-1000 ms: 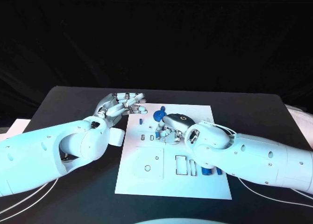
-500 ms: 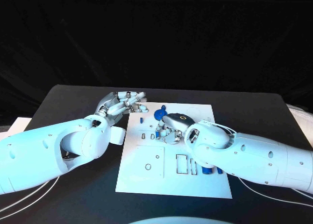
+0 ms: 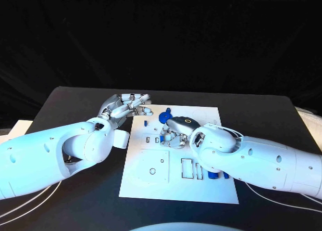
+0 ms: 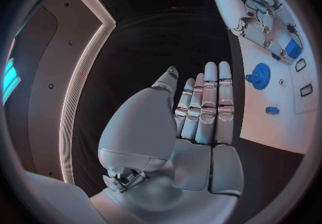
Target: Assemble the parts on the task board
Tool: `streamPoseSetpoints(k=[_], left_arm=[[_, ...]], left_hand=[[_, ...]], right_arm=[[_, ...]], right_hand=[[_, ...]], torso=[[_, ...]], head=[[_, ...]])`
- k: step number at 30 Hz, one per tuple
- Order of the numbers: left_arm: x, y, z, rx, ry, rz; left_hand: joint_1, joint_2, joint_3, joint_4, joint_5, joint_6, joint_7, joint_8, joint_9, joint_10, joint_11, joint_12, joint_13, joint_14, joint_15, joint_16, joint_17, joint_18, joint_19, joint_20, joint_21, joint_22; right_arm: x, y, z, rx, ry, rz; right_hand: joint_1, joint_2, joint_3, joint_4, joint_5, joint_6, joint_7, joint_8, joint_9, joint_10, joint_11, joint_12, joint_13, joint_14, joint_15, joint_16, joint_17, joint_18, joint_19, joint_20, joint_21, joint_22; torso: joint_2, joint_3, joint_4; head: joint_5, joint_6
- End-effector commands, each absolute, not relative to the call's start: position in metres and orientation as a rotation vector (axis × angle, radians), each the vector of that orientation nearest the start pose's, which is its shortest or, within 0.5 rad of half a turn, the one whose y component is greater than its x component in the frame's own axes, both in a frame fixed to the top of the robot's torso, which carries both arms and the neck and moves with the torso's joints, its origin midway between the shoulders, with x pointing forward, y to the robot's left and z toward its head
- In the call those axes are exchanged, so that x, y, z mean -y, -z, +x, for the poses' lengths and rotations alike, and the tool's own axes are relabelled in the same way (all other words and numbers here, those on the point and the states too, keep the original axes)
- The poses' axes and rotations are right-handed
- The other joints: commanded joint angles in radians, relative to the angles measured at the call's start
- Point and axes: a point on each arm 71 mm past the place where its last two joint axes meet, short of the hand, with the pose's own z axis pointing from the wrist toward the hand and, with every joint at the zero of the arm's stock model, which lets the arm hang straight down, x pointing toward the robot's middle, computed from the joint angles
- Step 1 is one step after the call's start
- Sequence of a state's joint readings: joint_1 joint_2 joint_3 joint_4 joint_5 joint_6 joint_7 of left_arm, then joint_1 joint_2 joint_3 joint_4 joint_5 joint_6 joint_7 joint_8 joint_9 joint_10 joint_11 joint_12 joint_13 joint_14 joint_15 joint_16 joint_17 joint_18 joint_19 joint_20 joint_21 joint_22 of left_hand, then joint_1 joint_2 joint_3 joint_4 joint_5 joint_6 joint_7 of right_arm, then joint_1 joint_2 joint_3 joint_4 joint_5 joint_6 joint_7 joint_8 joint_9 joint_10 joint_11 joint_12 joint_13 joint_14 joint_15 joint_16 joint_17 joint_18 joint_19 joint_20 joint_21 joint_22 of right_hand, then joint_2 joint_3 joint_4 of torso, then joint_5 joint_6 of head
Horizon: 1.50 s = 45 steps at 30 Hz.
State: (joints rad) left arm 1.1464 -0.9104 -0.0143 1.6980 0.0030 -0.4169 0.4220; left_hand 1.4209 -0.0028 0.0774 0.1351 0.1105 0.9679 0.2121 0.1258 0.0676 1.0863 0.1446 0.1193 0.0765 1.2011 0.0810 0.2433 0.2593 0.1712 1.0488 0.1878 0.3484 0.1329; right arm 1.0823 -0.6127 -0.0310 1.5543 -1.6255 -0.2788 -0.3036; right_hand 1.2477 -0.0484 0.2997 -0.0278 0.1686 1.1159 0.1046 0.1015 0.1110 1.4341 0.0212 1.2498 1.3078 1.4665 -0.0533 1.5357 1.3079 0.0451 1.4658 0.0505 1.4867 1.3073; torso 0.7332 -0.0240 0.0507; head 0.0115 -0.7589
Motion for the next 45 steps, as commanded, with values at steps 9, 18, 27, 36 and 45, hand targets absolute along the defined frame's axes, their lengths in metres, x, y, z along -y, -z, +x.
streamPoseSetpoints(k=[9, 18, 27, 36, 45], left_arm=[[-0.195, 0.177, 0.451, -1.401, 1.590, -1.146], [-0.195, 0.177, 0.451, -1.402, 1.590, -1.146], [-0.195, 0.178, 0.451, -1.403, 1.590, -1.147], [-0.196, 0.180, 0.453, -1.426, 1.571, -1.145], [-0.197, 0.191, 0.456, -1.635, 1.409, -1.015]], left_hand=[[0.001, 0.008, 0.001, -0.006, -0.004, -0.001, 0.002, -0.006, 0.000, 0.003, 0.004, -0.005, -0.002, -0.006, 0.004, 0.000, 0.001, 0.011, 0.007, 0.002, 0.001, -0.001], [0.001, 0.008, 0.001, -0.006, -0.004, -0.001, 0.002, -0.006, 0.000, 0.003, 0.004, -0.005, -0.002, -0.006, 0.004, 0.000, 0.001, 0.011, 0.007, 0.002, 0.001, -0.001], [0.002, 0.010, 0.002, -0.007, -0.004, -0.001, 0.002, -0.006, 0.000, 0.003, 0.004, -0.006, -0.002, -0.006, 0.004, 0.000, 0.002, 0.011, 0.007, 0.002, 0.001, -0.002], [0.003, 0.009, 0.003, -0.009, -0.004, -0.001, 0.002, -0.007, 0.000, 0.003, 0.004, -0.007, -0.002, -0.005, 0.003, 0.001, 0.004, 0.011, 0.008, 0.002, 0.001, -0.002], [-0.066, -0.023, -0.048, 0.009, -0.006, 0.057, -0.044, 0.003, 0.006, 0.131, -0.047, 0.015, 0.016, 0.189, -0.055, 0.098, 0.100, 0.014, 0.149, -0.049, 0.090, 0.037]], right_arm=[[0.084, 0.238, 0.442, -1.799, -0.633, -0.308], [0.084, 0.235, 0.443, -1.765, -0.636, -0.283], [0.084, 0.231, 0.442, -1.713, -0.663, -0.252], [0.084, 0.220, 0.432, -1.620, -0.755, -0.218], [0.100, 0.189, 0.419, -1.592, -0.883, -0.220]], right_hand=[[-0.025, -0.028, -0.020, 0.008, 0.000, -0.018, 0.011, -0.020, -0.006, -0.015, 0.008, -0.031, 0.061, 0.089, 0.010, -0.005, 0.196, -0.004, 0.018, 0.010, -0.008, 0.071], [-0.043, -0.049, -0.041, 0.018, 0.006, -0.069, 0.026, -0.039, -0.023, -0.051, 0.021, -0.103, 0.019, 0.089, 0.021, -0.006, 0.195, -0.002, 0.014, 0.020, -0.014, 0.062], [-0.048, -0.062, -0.057, 0.024, 0.002, -0.090, 0.030, -0.038, -0.033, -0.070, 0.026, -0.137, -0.003, 0.089, 0.026, -0.005, 0.198, -0.001, 0.012, 0.025, -0.017, 0.058], [-0.056, -0.082, -0.086, 0.036, -0.001, -0.111, 0.034, -0.039, -0.042, -0.087, 0.031, -0.164, -0.022, 0.090, 0.030, -0.003, 0.202, -0.001, 0.011, 0.029, -0.019, 0.055], [0.003, -0.085, -0.262, 0.122, -0.006, -0.195, 0.057, -0.035, -0.045, -0.088, 0.051, -0.136, -0.021, 0.092, 0.049, 0.003, 0.214, -0.001, 0.011, 0.047, -0.019, 0.057]], torso=[[0.000, 0.0004, -0.0005], [0.000, 0.0003, 0.0001], [0.000, 0.0007, -0.0003], [-0.001, 0.0023, -0.0015], [-0.006, 0.0051, -0.0048]], head=[[0.000, -0.001], [-0.002, -0.001], [-0.003, -0.002], [-0.004, -0.002], [-0.004, 0.001]])
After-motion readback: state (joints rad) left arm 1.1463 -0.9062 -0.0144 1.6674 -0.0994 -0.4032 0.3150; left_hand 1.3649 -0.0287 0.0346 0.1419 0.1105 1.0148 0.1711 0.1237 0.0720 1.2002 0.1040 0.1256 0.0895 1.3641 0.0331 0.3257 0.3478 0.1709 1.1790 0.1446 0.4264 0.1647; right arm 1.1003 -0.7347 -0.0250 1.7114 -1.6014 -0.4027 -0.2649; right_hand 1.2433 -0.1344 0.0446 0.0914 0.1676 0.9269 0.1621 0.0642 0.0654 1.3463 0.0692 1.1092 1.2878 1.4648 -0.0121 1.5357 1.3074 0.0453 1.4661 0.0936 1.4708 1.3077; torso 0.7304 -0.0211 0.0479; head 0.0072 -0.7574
